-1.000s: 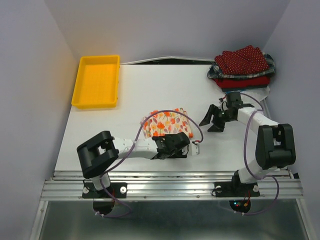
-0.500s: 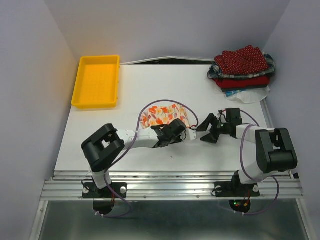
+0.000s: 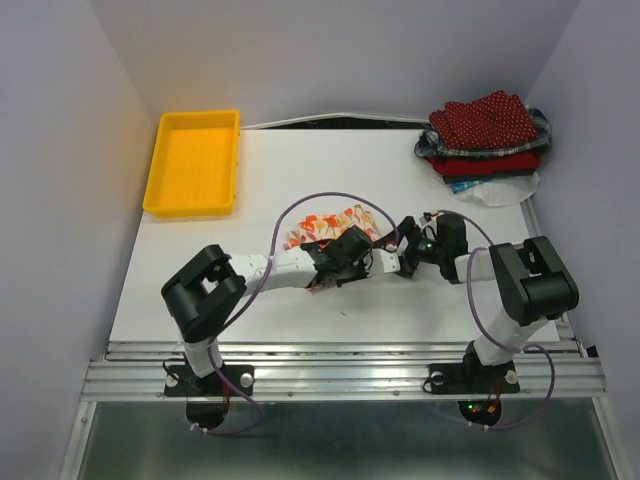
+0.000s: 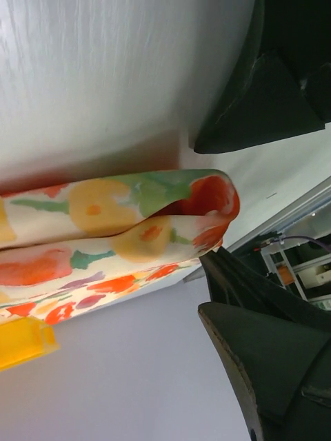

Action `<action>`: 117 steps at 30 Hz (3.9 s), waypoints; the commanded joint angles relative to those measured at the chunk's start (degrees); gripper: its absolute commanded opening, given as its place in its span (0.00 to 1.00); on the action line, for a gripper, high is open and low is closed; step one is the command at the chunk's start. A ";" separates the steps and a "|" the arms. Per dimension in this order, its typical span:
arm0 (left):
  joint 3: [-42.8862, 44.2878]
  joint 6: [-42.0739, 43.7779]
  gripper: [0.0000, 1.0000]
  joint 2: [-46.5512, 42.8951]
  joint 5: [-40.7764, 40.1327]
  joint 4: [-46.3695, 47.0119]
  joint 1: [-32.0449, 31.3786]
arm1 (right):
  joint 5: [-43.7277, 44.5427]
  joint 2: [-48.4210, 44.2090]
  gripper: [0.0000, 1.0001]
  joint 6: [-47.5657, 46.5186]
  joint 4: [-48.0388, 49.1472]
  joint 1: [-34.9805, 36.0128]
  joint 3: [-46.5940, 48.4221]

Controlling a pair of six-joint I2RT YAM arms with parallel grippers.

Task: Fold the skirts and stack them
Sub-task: Neatly place the folded skirt to the corner

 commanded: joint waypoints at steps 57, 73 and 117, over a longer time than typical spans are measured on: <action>2.97 -6.58 0.59 -24.53 12.59 -15.39 22.76 | 21.81 16.29 0.01 -67.71 -25.03 0.66 56.85; 3.93 -6.67 0.59 -23.56 12.77 -15.92 22.76 | 18.30 29.30 0.01 -81.26 -38.57 -8.21 86.11; 8.69 -6.49 0.58 -17.94 12.33 -18.03 22.76 | -2.70 41.87 0.05 -44.26 -39.19 -35.47 101.34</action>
